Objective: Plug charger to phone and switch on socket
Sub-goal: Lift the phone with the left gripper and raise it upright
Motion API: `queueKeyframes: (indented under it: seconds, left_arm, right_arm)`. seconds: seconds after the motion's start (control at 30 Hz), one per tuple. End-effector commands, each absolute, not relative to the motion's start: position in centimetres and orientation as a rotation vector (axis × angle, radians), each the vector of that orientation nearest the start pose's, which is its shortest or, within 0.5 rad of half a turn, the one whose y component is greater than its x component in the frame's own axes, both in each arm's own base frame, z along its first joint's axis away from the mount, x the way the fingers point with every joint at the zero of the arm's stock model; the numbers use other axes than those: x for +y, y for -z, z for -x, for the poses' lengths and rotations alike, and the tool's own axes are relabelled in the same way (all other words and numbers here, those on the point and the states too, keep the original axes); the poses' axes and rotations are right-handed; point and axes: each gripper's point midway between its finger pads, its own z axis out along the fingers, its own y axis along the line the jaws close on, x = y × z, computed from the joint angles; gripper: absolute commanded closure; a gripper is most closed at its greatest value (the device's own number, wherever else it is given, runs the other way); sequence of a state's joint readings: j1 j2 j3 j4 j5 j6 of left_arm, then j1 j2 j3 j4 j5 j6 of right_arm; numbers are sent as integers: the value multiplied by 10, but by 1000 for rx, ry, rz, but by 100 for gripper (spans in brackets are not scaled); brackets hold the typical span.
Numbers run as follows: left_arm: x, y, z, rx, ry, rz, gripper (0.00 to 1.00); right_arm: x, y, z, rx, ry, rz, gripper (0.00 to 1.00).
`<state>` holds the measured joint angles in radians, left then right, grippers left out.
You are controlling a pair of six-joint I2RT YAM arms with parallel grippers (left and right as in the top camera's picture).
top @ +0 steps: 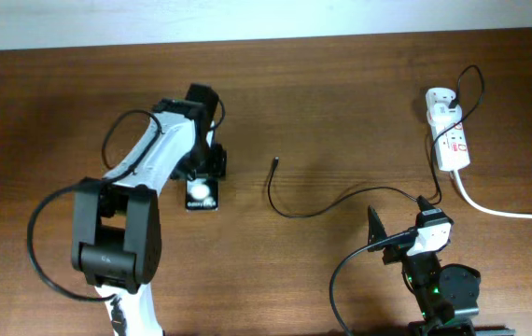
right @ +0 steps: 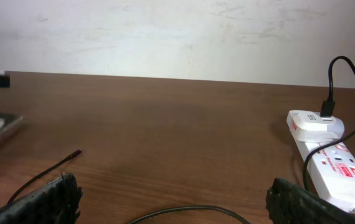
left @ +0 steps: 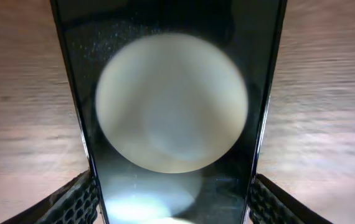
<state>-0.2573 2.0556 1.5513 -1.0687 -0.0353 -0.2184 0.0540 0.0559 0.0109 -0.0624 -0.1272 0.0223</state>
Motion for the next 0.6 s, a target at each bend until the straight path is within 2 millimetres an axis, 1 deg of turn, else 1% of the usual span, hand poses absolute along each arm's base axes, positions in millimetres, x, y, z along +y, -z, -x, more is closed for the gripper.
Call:
queueKeyframes:
  seconds: [0.0, 0.07, 0.13, 0.23, 0.37, 0.5, 0.57]
  left_arm:
    - [-96, -63, -391, 3088, -57, -57, 39]
    - [-97, -69, -388, 3104, -50, -58, 39]
    - [-96, -69, -384, 3122, -56, -59, 41]
    - [-109, -69, -381, 3137, 66, -59, 48]
    - [-128, -71, -376, 3155, 241, -61, 49]
    - [-166, -81, -371, 3142, 605, -69, 52]
    - [-189, -93, -369, 3102, 840, -81, 56]
  right_arm:
    - [35, -148, -245, 1680, -164, 117, 1]
    - [35, -148, -245, 1680, -164, 117, 1]
    - [35, -148, -245, 1680, -164, 117, 1]
    - [35, -148, -245, 1680, -164, 117, 1]
    - [35, -148, -245, 1680, -164, 117, 1]
    - [35, -148, -245, 1680, -164, 117, 1]
    - [35, -148, -245, 1680, -164, 117, 2]
